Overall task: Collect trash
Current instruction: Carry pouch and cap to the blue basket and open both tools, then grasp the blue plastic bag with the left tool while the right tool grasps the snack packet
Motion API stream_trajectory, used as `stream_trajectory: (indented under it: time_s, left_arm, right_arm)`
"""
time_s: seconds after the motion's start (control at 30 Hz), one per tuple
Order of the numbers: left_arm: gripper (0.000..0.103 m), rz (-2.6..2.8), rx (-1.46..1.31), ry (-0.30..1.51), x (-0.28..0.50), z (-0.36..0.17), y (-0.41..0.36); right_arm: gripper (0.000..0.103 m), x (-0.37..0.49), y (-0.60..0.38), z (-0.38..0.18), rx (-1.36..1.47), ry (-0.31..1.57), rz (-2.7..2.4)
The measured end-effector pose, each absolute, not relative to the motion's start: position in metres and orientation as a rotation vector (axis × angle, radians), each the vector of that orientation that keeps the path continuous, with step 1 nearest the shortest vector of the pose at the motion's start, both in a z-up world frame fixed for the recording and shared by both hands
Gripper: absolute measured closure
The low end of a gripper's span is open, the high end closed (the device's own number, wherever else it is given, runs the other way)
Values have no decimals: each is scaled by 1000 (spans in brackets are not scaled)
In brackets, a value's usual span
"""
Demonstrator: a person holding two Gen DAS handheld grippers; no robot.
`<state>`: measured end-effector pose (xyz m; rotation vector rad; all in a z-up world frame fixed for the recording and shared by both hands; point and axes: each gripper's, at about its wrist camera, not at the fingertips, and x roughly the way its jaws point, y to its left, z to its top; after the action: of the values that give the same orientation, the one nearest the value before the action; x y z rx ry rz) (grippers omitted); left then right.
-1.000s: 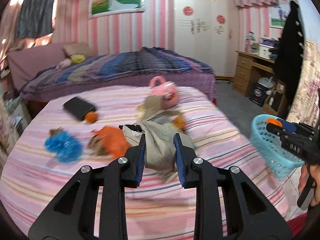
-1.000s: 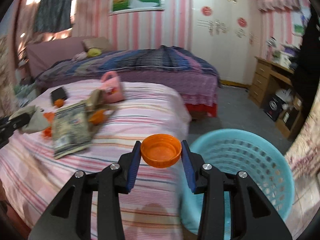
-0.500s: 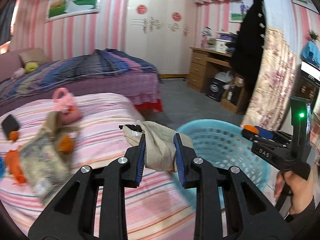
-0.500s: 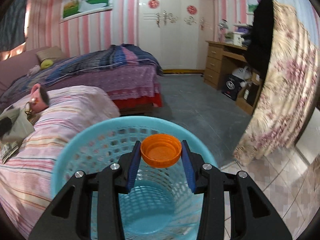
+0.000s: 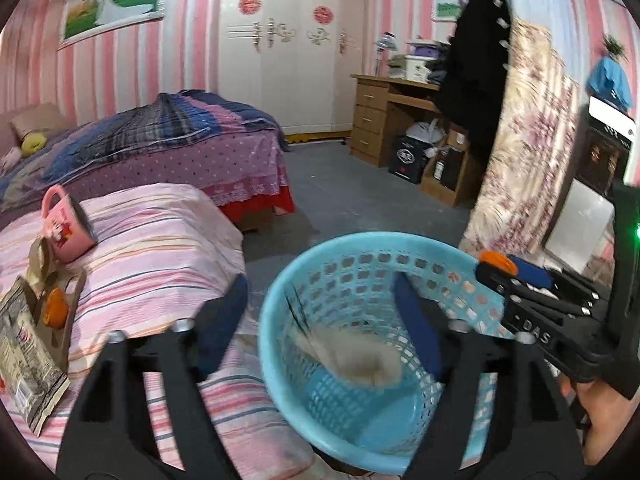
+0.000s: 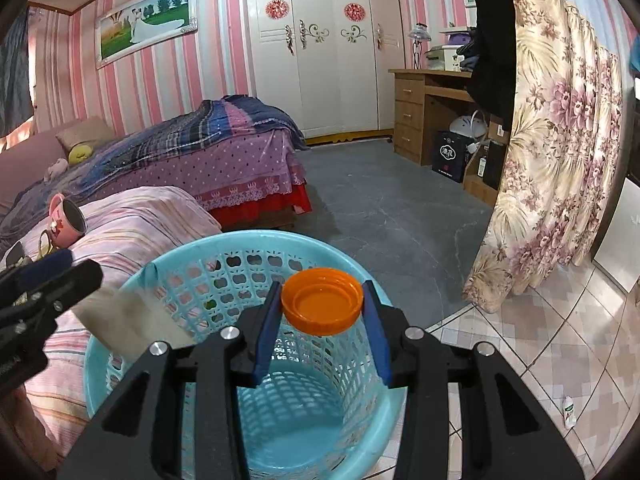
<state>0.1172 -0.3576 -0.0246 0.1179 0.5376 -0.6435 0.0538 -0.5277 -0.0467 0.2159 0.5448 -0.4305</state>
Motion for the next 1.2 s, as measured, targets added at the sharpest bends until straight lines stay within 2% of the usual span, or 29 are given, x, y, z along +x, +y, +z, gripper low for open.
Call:
stream_trajectory:
  time_s: [0.13,0.37,0.4,0.47,0.53,0.83,1.2]
  left_arm:
    - [13,-573,92,523,128,-19,-331]
    - [7,-445,73,498,138,-7,-280]
    - [6,-423,71,495,138,-5,-273]
    - [6,-402,67,492,138,-2,-260]
    - [6,-386,66,484,135,2,-246]
    - [6,-288,96,439,125,15,-174]
    - [6,-86,95,462,139,3,-54]
  right_arm:
    - [63,54,-526,-46,218,541,-433]
    - [62,62,-517,-42,202,538,-445]
    - [60,64,-515,-41,205,537,-448]
    - [36,65,-510,-39,208,526,-450]
    - [28,67,-501,-35,196,515,-453]
    - [16,80,-459,-18,172,481,-425]
    - [12,117,-372,-12,97,491,-301]
